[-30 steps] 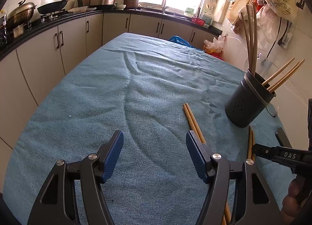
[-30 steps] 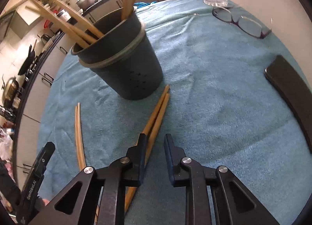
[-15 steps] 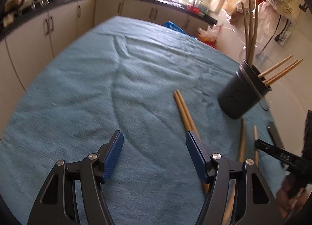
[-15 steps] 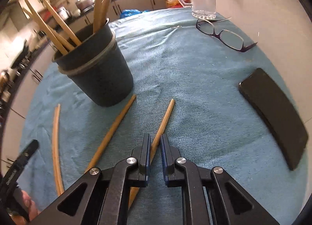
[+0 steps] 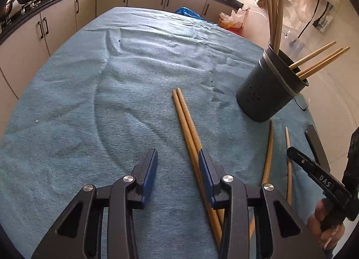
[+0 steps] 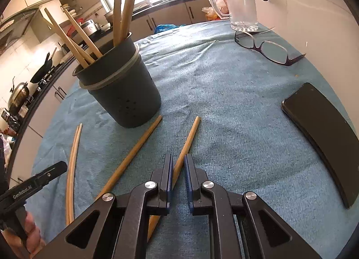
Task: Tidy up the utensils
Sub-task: 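Close the left gripper on a chopstick while the right gripper grasps another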
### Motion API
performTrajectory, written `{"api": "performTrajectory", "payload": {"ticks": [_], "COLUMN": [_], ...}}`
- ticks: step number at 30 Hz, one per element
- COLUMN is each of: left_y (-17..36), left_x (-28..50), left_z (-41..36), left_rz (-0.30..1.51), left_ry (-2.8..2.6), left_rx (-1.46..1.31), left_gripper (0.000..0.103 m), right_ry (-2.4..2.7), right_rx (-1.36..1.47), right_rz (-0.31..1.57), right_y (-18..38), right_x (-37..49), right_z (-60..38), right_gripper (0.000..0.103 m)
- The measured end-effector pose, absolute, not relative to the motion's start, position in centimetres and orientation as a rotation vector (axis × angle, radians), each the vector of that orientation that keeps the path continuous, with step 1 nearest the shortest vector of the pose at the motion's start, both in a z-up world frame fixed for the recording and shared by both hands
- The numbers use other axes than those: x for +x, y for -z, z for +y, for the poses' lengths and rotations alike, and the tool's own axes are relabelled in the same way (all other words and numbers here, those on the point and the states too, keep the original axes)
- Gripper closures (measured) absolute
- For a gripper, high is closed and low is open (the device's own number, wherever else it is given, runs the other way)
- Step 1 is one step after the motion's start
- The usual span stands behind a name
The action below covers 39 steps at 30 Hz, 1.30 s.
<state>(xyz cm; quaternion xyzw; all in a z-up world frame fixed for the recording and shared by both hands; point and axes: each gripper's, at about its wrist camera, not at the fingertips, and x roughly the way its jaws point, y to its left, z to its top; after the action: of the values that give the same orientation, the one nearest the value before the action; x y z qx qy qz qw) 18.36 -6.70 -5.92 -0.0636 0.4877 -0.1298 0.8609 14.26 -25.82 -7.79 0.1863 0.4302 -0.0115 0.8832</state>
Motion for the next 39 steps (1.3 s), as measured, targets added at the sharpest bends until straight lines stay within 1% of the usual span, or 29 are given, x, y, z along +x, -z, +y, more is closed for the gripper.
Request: {"api": "performTrajectory", "payload": {"ticks": [2, 3, 6, 10, 16, 19, 20, 22, 26, 30, 39], "left_y": [5.9, 5.9, 5.8, 5.9, 6.2, 6.2, 6.2, 6.2, 6.1, 6.1, 6.2], "left_x": [18.4, 18.4, 18.5, 18.7, 19.3, 19.9, 20.1, 20.4, 20.3, 20.0, 20.2], "left_z": [-7.3, -7.6, -7.8, -7.7, -10.0, -10.3, -10.2, -9.7, -8.3, -7.1, -7.7], "left_rz": [1.029, 1.027, 1.037, 1.042, 1.024, 1.024, 1.021, 1.019, 1.024, 1.034, 1.033], "left_ry": [0.270, 0.245, 0.230, 0.214, 0.157, 0.149, 0.151, 0.147, 0.179, 0.214, 0.214], "left_rx": [-0.116, -0.089, -0.084, -0.069, 0.102, 0.117, 0.115, 0.100, 0.039, -0.020, 0.022], "left_gripper": [0.067, 0.072, 0.078, 0.078, 0.078, 0.080, 0.081, 0.091, 0.096, 0.097, 0.096], "right_ry": [0.019, 0.018, 0.011, 0.002, 0.001, -0.004, -0.004, -0.004, -0.002, -0.022, -0.068], "right_rx": [0.389, 0.388, 0.402, 0.417, 0.418, 0.426, 0.427, 0.426, 0.416, 0.419, 0.443], "right_rz": [0.888, 0.886, 0.883, 0.881, 0.881, 0.879, 0.879, 0.879, 0.877, 0.874, 0.881], "right_y": [7.8, 7.8, 7.8, 7.9, 8.0, 8.0, 8.0, 8.0, 8.0, 7.9, 8.0], "right_x": [14.1, 14.1, 14.1, 14.1, 14.1, 14.1, 14.1, 14.1, 14.0, 13.9, 14.1], "right_z": [-25.9, -25.8, -26.1, -26.4, -26.5, -26.7, -26.7, -26.7, -26.5, -26.3, -26.1], "right_gripper": [0.092, 0.092, 0.092, 0.092, 0.092, 0.092, 0.092, 0.092, 0.092, 0.094, 0.094]}}
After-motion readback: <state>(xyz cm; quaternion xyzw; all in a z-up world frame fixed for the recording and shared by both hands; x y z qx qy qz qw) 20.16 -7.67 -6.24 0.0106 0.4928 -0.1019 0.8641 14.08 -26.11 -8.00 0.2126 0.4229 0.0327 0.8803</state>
